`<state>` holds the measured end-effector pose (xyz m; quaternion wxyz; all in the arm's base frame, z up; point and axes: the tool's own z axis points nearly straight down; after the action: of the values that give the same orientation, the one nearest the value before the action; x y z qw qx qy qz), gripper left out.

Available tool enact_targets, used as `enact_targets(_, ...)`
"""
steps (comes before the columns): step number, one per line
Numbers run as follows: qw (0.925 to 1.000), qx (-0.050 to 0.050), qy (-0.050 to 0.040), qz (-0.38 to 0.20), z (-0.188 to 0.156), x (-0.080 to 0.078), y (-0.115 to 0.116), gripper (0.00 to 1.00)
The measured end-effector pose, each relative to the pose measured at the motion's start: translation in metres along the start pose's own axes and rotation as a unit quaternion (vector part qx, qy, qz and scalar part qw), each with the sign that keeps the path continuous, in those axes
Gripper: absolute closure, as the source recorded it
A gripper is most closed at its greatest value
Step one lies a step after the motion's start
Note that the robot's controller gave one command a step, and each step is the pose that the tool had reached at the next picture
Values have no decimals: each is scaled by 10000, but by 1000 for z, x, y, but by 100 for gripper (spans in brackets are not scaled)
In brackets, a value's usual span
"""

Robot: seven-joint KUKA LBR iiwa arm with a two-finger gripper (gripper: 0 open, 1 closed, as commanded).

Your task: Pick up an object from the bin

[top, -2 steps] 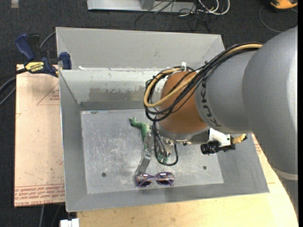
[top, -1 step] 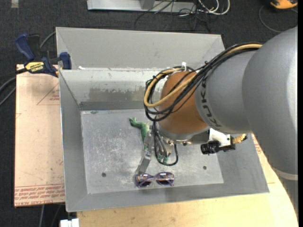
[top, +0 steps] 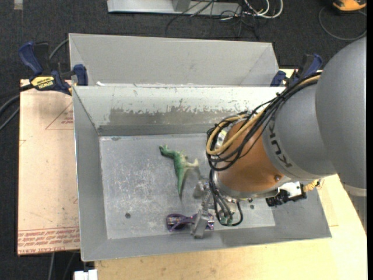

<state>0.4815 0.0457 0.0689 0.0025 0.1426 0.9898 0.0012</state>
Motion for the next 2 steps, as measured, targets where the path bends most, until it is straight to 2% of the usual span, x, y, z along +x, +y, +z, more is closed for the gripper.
enact_targets(1,9989,-5,19,-468,-1,-4,28,100)
enact_targets(2,9989,-5,19,-466,-1,-4,28,100)
